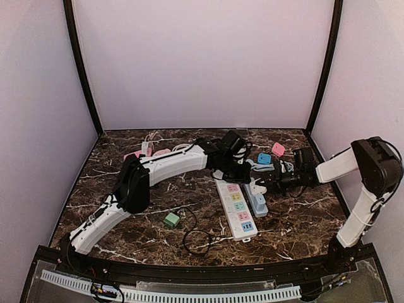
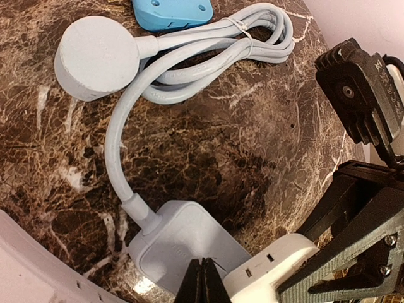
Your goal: Pull the plug off the socket
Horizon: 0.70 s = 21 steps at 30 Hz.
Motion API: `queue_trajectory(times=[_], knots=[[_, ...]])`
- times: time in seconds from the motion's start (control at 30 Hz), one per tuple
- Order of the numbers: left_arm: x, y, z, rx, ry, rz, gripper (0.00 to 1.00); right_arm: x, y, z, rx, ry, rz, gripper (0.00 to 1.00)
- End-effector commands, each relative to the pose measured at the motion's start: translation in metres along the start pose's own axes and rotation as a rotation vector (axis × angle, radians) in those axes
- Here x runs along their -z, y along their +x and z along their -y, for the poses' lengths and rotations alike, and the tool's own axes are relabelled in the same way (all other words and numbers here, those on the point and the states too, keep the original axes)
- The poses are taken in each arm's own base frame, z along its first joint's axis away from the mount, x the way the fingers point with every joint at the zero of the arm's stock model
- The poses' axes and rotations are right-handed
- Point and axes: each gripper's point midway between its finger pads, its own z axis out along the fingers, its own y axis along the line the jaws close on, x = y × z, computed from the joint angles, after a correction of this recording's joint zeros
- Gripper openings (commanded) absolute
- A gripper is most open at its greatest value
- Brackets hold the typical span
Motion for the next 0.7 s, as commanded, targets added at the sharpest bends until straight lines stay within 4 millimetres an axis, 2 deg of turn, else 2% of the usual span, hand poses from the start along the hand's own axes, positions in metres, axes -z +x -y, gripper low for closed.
queue_trajectory(times=[0.0,0.43,0.67], knots=[[-0.0217,0.0527,-0.0401,0.033,-0.131,-0.163,0.01,0.0073,0.0005,-0.0146,0.005,-0.016,-0.010,0.00],[-0.0217,0.0556,-0.0386,0.020,-0.139,-0.167,0.01,0.0026,0.0022,-0.0148,-0.082,-0.090,-0.034,0.00],[-0.0228,0.0573,-0.0398,0.017,-0.144,-0.170,0.01,0.0028,0.0007,-0.0080,-0.110,-0.102,-0.032,0.00]])
